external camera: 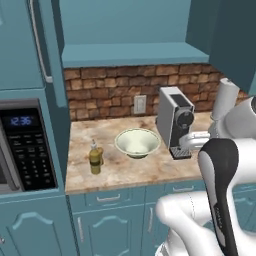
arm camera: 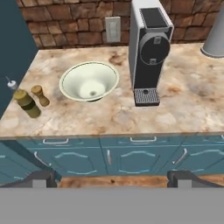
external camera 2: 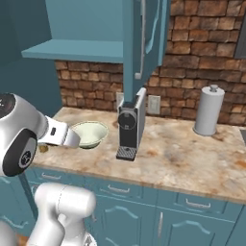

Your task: Retrieve the bottle and the shaker from the cabinet and place them next to the mixing bowl on the counter. Then add garlic from the fridge to the mixing bowl.

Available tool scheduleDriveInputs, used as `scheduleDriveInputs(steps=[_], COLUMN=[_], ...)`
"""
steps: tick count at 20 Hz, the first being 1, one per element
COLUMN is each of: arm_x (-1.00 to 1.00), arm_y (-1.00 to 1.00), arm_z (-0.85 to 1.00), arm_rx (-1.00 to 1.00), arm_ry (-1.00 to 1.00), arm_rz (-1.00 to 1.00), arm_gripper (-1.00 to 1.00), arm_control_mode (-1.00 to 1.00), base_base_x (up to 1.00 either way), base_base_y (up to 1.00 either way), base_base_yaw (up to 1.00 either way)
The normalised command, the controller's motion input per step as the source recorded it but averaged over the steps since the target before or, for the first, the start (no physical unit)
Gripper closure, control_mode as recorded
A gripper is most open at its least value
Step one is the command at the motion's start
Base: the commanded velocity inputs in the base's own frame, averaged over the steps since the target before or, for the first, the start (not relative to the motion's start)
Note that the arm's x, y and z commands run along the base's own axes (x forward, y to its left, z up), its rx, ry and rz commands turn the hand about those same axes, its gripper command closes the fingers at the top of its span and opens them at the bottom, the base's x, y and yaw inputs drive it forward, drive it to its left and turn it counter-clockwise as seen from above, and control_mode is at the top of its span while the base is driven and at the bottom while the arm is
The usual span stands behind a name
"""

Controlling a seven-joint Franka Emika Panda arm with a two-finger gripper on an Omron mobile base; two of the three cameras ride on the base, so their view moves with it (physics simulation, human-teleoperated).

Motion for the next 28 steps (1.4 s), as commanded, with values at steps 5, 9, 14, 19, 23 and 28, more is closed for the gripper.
scheduleDriveInputs(steps=[5, 9, 14, 19, 23, 28], arm_x=[0.0, 0.0, 0.0, 0.0, 0.0, 0.0], arm_y=[0.0, 0.0, 0.0, 0.0, 0.0, 0.0], arm_z=[0.0, 0.0, 0.0, 0.0, 0.0, 0.0], arm_rx=[0.0, 0.0, 0.0, 0.0, 0.0, 0.0], arm_ry=[0.0, 0.0, 0.0, 0.0, 0.0, 0.0], arm_rz=[0.0, 0.0, 0.0, 0.0, 0.0, 0.0], arm_gripper=[-1.0, -1.0, -1.0, -1.0, -1.0, -1.0], arm_control_mode=[1.0, 1.0, 1.0, 1.0, 1.0, 1.0], base_base_x=[-0.17, 0.0, 0.0, 0.0, 0.0, -0.01], base_base_y=[0.0, 0.0, 0.0, 0.03, 0.07, 0.4], base_base_yaw=[0.48, 0.75, 0.88, 0.93, 0.92, 0.86])
